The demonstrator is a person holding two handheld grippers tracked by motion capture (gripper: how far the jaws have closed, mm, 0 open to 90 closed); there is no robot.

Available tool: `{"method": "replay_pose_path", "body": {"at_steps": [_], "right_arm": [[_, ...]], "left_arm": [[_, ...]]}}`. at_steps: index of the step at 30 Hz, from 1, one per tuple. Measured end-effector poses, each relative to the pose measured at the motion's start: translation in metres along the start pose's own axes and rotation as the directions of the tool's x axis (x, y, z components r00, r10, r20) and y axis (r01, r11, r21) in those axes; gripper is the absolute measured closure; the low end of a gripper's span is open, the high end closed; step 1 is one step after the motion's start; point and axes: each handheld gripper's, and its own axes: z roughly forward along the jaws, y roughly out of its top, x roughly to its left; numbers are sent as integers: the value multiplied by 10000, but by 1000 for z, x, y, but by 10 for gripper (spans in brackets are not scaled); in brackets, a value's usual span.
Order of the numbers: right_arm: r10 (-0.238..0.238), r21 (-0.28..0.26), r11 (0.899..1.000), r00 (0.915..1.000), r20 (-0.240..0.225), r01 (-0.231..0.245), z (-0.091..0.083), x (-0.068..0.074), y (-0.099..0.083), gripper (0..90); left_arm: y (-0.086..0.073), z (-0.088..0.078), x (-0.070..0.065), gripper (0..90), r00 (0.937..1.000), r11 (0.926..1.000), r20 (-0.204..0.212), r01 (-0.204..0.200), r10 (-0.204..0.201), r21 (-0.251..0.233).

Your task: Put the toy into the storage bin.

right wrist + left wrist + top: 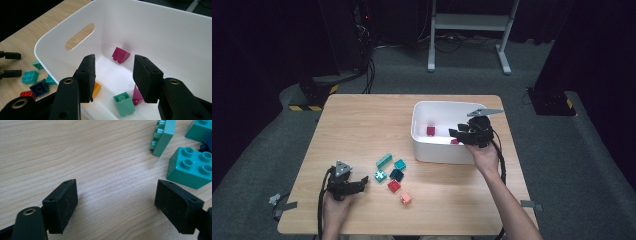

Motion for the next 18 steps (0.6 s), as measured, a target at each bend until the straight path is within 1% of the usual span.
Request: {"method": "replay_pose_path", "body": {"at_steps": [4, 6, 8, 12, 18], "right_arm": [[-50, -348, 9994, 9999, -139, 45, -8, 3, -2, 514], [-76, -464, 9989, 9994, -333, 60, -11, 6, -3, 505], [-236, -584, 9981, 9988, -430, 211, -13, 10, -5, 494], [-415, -794, 9962, 9973, -606, 367, -17, 20, -9, 477], [-604, -1048, 9932, 9939, -927, 506, -23, 33, -16, 471]], "left_arm": [[0, 0, 0, 187, 10000, 10000, -3, 2, -2, -1], [0, 0, 0, 187, 10000, 10000, -2, -2, 2, 0], [0, 0, 0, 187, 10000, 10000, -2, -2, 2, -1], [0, 0, 0, 187, 10000, 10000, -1, -5, 5, 4], [0, 0, 0, 187, 10000, 10000, -2, 1, -1, 0]]}}
